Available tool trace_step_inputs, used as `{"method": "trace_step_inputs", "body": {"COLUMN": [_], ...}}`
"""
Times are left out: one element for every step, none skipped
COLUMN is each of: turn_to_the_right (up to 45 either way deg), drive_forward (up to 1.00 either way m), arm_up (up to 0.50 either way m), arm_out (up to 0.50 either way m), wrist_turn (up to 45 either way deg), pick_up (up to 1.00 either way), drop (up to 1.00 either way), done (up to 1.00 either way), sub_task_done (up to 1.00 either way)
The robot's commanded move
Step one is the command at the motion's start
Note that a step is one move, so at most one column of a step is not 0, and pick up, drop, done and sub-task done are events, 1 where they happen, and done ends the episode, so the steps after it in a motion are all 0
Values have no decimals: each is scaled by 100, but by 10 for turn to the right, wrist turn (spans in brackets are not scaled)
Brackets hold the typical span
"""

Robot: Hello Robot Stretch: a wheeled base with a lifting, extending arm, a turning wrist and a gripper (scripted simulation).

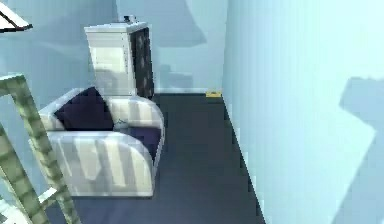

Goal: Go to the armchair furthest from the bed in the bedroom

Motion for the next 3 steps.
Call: {"method": "trace_step_inputs", "body": {"turn_to_the_right": [0,-360,0], "drive_forward": [65,0,0], "arm_up": [0,0,0], "arm_out": [0,0,0], "wrist_turn": [0,0,0], "pick_up": [0,0,0], "drop": [0,0,0], "done": [0,0,100], "sub_task_done": [0,0,0]}}
